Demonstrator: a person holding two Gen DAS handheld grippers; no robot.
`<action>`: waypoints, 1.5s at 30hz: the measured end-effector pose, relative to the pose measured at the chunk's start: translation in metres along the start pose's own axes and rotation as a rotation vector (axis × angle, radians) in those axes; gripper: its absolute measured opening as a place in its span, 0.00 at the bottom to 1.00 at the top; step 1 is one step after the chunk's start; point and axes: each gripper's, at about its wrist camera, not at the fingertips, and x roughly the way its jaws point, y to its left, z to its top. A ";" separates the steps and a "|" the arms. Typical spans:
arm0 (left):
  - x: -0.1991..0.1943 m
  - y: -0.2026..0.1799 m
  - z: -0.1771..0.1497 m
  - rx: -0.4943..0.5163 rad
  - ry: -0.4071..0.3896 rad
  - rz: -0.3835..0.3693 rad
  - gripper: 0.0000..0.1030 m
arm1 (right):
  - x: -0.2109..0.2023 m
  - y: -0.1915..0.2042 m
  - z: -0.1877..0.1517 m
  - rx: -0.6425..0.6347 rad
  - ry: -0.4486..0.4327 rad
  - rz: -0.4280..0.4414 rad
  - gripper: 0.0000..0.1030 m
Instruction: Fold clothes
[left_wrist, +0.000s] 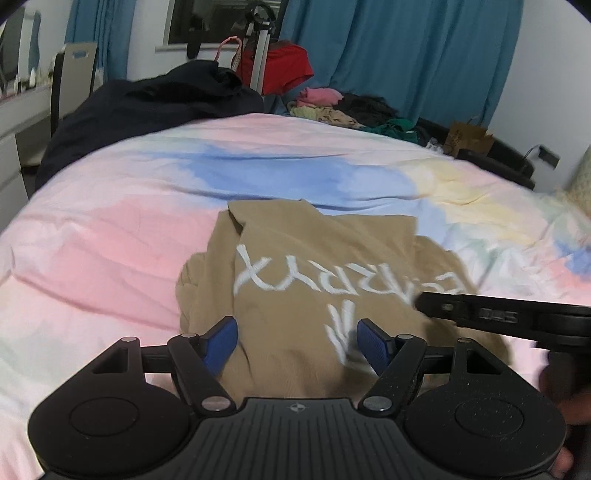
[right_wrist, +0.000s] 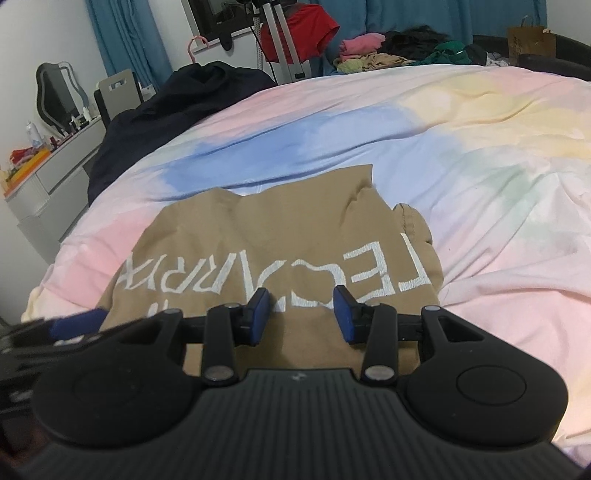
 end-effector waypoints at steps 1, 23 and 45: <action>-0.008 0.002 -0.002 -0.034 0.000 -0.039 0.71 | 0.000 0.000 0.000 0.001 0.000 0.001 0.40; 0.023 0.081 -0.023 -0.649 -0.048 -0.463 0.77 | -0.002 -0.005 0.001 0.063 -0.005 0.009 0.39; 0.061 0.074 -0.011 -0.629 0.042 -0.305 0.40 | -0.011 -0.014 0.003 0.198 -0.005 0.127 0.42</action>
